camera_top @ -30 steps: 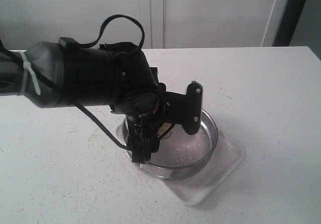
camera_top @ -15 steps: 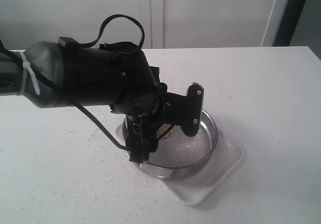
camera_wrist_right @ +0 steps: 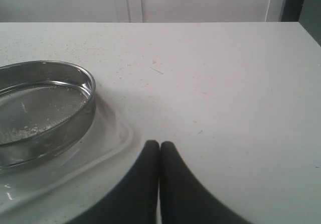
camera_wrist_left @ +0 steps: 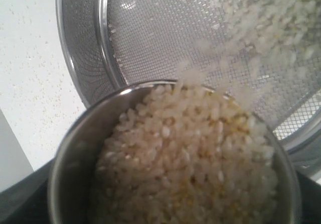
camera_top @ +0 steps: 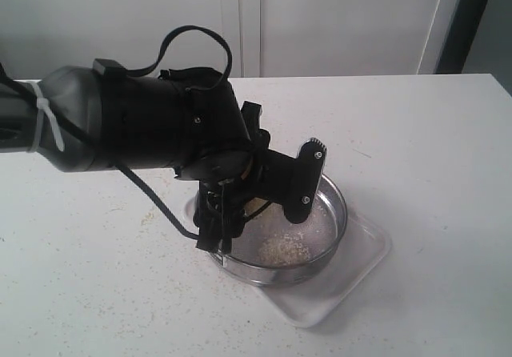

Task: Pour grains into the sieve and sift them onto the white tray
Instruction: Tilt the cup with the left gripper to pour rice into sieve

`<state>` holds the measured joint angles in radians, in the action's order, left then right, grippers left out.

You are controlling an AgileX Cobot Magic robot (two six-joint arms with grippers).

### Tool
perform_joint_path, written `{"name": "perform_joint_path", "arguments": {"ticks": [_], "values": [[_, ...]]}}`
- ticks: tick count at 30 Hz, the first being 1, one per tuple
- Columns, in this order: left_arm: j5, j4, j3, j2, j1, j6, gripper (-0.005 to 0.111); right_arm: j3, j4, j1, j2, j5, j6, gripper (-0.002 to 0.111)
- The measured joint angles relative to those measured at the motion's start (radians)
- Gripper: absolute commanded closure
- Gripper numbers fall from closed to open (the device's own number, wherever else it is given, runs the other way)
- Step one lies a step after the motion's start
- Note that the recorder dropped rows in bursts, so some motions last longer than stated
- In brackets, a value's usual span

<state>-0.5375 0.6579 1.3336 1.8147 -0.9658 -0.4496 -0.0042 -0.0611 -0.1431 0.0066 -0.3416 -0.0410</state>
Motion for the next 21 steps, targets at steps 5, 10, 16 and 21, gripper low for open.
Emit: {"name": "perform_joint_path", "arguments": {"ticks": [5, 10, 16, 21], "values": [[0.002, 0.015, 0.0, 0.0, 0.0, 0.0, 0.107, 0.0, 0.0, 0.0, 0.0, 0.0, 0.0, 0.108], [0.002, 0.038, 0.0, 0.0, 0.0, 0.0, 0.107, 0.0, 0.0, 0.0, 0.0, 0.0, 0.0, 0.108], [0.004, 0.07, 0.0, 0.0, 0.0, 0.0, 0.107, 0.0, 0.0, 0.0, 0.0, 0.0, 0.0, 0.108], [0.016, 0.073, 0.0, 0.0, 0.0, 0.0, 0.107, 0.0, 0.0, 0.0, 0.0, 0.0, 0.0, 0.108]]}}
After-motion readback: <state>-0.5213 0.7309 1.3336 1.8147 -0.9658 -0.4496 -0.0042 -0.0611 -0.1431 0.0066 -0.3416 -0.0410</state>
